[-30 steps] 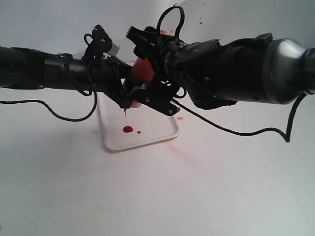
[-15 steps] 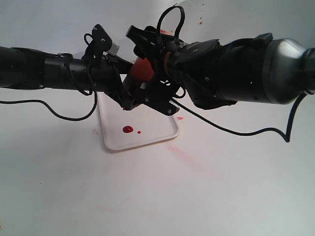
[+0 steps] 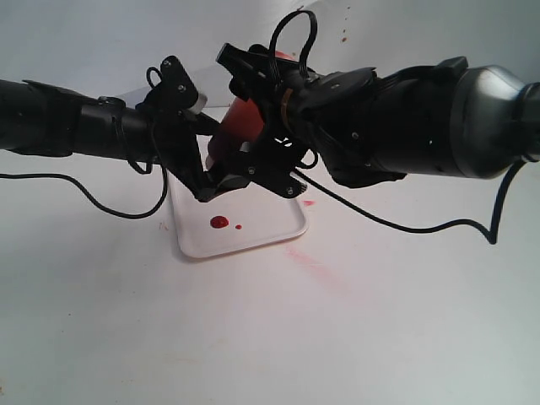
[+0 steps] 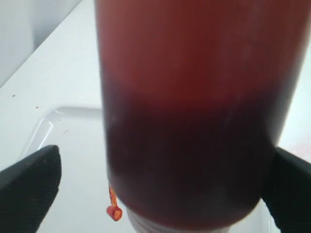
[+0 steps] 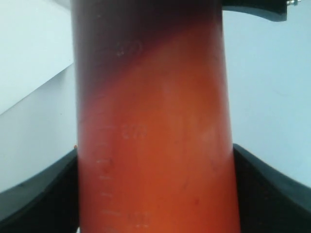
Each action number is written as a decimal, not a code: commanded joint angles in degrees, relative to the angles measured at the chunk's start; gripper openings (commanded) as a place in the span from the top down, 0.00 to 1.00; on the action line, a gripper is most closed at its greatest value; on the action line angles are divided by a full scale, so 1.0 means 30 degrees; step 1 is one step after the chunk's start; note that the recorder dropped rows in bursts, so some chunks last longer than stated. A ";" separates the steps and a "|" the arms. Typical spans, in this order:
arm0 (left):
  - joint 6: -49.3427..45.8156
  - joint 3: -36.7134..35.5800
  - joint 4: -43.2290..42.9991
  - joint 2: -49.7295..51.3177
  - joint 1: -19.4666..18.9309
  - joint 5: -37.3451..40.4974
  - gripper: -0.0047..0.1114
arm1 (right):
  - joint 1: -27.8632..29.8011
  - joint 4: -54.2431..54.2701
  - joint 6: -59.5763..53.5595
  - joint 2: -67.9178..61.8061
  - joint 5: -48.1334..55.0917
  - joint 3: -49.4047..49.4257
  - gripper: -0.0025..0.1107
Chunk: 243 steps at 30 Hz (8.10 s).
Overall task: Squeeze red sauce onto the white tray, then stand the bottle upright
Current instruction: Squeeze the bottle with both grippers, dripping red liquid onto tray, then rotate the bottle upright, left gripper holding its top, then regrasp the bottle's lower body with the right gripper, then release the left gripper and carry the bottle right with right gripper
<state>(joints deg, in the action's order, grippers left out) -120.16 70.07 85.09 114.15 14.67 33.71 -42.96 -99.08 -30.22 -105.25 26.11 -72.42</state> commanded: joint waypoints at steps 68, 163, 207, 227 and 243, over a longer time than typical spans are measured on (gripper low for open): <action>0.0046 0.0288 0.2530 -0.1204 0.0065 -0.1504 0.96 | 0.0078 0.4875 2.7172 -0.0762 0.0925 -0.0343 0.20; 0.9925 0.0262 0.0795 -0.5048 0.0080 0.1922 0.96 | 0.5903 1.8922 1.7063 0.0016 -2.3485 0.6101 0.08; 0.8830 0.0262 0.1033 -0.5048 0.0080 0.1811 0.75 | 0.4961 2.2079 1.5701 -0.3043 -2.5437 0.4013 0.98; 1.0688 0.0262 -0.0470 -0.5179 0.0043 0.3411 0.18 | 0.9440 2.1947 1.3598 0.1060 -3.1001 1.2259 0.98; 1.4627 0.0262 -0.7262 -0.5139 0.0205 0.3769 0.21 | 1.0360 2.4695 0.9222 0.0157 -3.2024 1.6914 0.98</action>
<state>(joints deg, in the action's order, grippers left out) -76.97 70.54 63.38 99.18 14.95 44.62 -12.01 -25.49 -1.92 -103.38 -66.47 -20.15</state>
